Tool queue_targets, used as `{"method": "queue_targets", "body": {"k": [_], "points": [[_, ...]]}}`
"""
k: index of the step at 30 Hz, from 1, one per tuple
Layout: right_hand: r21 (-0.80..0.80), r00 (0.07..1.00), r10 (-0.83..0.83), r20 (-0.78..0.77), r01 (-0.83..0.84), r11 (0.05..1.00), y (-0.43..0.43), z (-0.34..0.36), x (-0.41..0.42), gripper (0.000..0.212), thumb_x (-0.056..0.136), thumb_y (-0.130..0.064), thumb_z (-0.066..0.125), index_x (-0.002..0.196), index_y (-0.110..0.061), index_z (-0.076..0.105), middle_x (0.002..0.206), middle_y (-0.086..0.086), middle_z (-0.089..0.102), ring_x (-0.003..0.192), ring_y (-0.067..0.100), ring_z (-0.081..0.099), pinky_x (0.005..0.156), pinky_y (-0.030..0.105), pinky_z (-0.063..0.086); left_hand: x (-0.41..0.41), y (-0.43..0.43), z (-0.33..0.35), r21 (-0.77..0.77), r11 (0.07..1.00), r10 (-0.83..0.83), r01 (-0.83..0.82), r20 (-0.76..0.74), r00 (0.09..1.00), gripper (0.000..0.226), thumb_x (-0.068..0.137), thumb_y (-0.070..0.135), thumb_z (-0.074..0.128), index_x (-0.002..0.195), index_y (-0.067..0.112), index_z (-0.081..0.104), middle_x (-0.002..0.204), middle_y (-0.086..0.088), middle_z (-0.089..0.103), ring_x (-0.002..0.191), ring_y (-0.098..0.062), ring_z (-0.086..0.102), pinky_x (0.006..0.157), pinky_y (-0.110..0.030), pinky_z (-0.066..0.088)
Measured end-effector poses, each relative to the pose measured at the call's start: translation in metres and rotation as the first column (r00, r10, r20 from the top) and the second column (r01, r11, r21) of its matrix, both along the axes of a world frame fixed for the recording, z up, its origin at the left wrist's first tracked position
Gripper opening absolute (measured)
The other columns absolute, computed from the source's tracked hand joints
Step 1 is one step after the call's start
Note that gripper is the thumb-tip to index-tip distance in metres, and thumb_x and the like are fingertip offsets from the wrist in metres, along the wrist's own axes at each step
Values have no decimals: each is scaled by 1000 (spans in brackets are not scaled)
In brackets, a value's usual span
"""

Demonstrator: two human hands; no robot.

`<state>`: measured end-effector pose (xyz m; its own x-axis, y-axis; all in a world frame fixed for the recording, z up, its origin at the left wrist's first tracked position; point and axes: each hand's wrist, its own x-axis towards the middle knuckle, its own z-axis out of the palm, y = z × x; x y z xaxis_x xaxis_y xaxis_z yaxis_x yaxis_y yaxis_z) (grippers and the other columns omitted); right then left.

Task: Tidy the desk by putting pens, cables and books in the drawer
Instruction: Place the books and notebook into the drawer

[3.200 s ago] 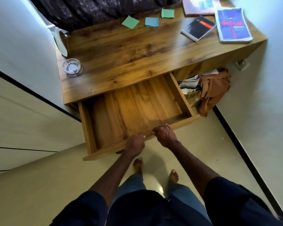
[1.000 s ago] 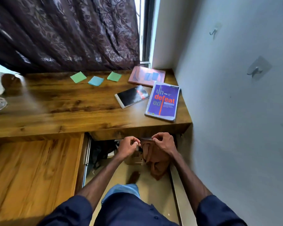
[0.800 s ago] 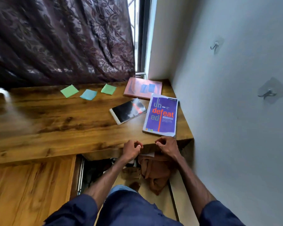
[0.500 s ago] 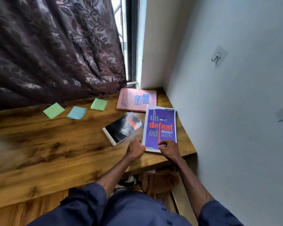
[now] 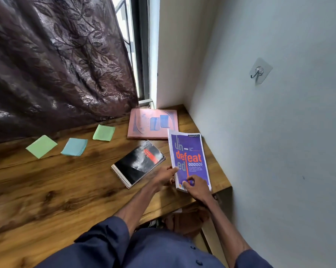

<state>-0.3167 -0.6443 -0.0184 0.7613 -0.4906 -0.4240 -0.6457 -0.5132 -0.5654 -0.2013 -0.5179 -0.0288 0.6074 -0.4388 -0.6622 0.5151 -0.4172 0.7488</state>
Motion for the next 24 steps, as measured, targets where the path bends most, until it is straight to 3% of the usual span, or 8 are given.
{"method": "queue_targets", "body": {"k": [4, 8, 11, 13, 15, 19, 21, 24], "points": [[79, 992, -100, 73, 95, 992, -2, 3, -10, 39, 89, -39, 74, 114, -11, 66, 113, 7, 70, 103, 21, 67, 85, 29, 52, -3, 3, 8, 0, 1000, 14, -14, 105, 994, 27, 102, 21, 58, 110, -1, 70, 84, -11, 67, 54, -12, 48, 50, -23, 38], [19, 925, -319, 206, 322, 947, -17, 9, -21, 55, 82, -40, 80, 122, -7, 61, 120, 11, 66, 112, 28, 63, 91, 32, 47, -3, 24, 28, -153, 988, 29, -4, 166, 986, 23, 100, 17, 61, 100, -1, 75, 90, -13, 76, 72, -22, 65, 59, -27, 44], [303, 894, -445, 51, 411, 860, -24, 26, -28, 68, 68, -60, 84, 106, -5, 66, 97, 11, 66, 89, 25, 64, 77, 35, 46, -4, 43, 52, -244, 967, 115, -75, 156, 981, 19, 95, 15, 66, 99, -1, 76, 92, -16, 78, 77, -28, 71, 69, -32, 53], [654, 890, -455, -41, 367, 661, -19, 28, -33, 68, 63, -58, 86, 96, 0, 74, 89, 9, 74, 74, 25, 70, 65, 36, 52, -9, 56, 66, -309, 944, 150, -111, 104, 983, 31, 89, 20, 72, 105, -6, 73, 99, -24, 75, 81, -33, 71, 73, -35, 56], [872, 876, -468, -112, 313, 376, -6, 34, -38, 60, 75, -40, 85, 115, 2, 72, 109, 19, 74, 82, 28, 74, 70, 38, 61, -19, 70, 77, -378, 913, 178, -155, 26, 984, 49, 78, 28, 76, 111, -8, 71, 109, -29, 72, 89, -37, 70, 82, -42, 56], [982, 877, -456, -151, 185, 31, 13, 50, -53, 45, 91, -23, 70, 127, 3, 65, 121, 22, 68, 86, 30, 74, 78, 41, 62, -55, 95, 93, -502, 824, 234, -264, -122, 964, 42, 86, 19, 66, 121, -5, 68, 114, -23, 72, 90, -30, 74, 80, -40, 62], [992, 885, -458, -89, 120, 39, 18, 66, -69, 39, 92, -17, 68, 125, 3, 65, 121, 24, 68, 88, 33, 74, 74, 42, 63, -78, 111, 96, -504, 813, 260, -293, -137, 956, 45, 85, 19, 64, 123, -4, 67, 113, -21, 73, 90, -29, 75, 78, -37, 63], [963, 895, -433, 107, 16, 270, 22, 77, -97, 36, 90, -9, 69, 124, 1, 63, 119, 25, 69, 87, 33, 74, 71, 41, 63, -115, 137, 90, -428, 852, 275, -303, -127, 953, 56, 78, 25, 68, 127, -4, 66, 121, -24, 70, 101, -34, 71, 91, -43, 57]]}}
